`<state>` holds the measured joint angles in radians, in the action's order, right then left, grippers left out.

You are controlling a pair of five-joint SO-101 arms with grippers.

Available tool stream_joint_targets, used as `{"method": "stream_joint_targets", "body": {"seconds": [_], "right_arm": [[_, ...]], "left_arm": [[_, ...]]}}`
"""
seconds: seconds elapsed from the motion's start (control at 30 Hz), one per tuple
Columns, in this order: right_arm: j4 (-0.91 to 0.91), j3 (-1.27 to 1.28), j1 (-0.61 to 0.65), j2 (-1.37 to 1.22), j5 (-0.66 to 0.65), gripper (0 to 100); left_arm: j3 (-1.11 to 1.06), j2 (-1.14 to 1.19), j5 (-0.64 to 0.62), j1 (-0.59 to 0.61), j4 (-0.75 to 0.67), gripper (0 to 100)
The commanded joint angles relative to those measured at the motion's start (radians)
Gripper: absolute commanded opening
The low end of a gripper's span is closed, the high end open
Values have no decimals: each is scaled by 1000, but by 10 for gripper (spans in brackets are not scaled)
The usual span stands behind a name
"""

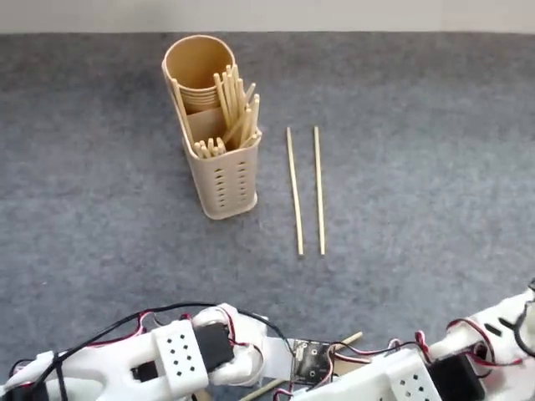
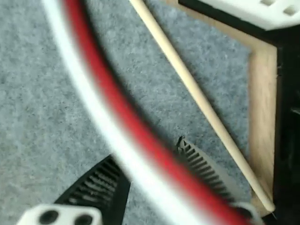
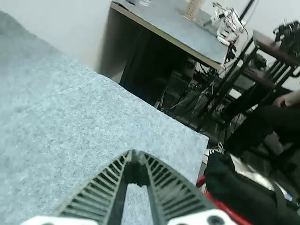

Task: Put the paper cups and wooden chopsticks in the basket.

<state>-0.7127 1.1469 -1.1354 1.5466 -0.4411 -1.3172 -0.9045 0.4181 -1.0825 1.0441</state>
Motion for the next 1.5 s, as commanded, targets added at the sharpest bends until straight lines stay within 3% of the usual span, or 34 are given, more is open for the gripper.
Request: {"method": "stream_joint_targets", "body": {"seconds": [0.0,0.2,0.3,0.5,0.83,1.0,1.23,1.37,1.47], "right_arm": [[10,53,99,1,-41,6],[7,186,263,1,-66,6],[-79,219,377,1,-97,6],[-325,213,670,1,-146,6],[-647,-73,964,-2,-121,6],[-920,-249,1308,-180,-121,6],[-943,-450,1624,-575,-141,6],[-937,-341,1827,-562,-144,6],[-886,-185,1949,-496,-146,21]], "left_arm": [[5,-24,-8,13,-3,162],[197,-24,-8,334,0,162],[337,-24,-8,476,40,162],[707,-24,-173,725,178,162],[1175,-25,-239,1052,428,164],[1205,-16,-276,1326,489,165],[1004,-22,-269,1641,416,165],[881,-16,-238,1767,264,165],[825,-15,-173,1794,206,165]]}}
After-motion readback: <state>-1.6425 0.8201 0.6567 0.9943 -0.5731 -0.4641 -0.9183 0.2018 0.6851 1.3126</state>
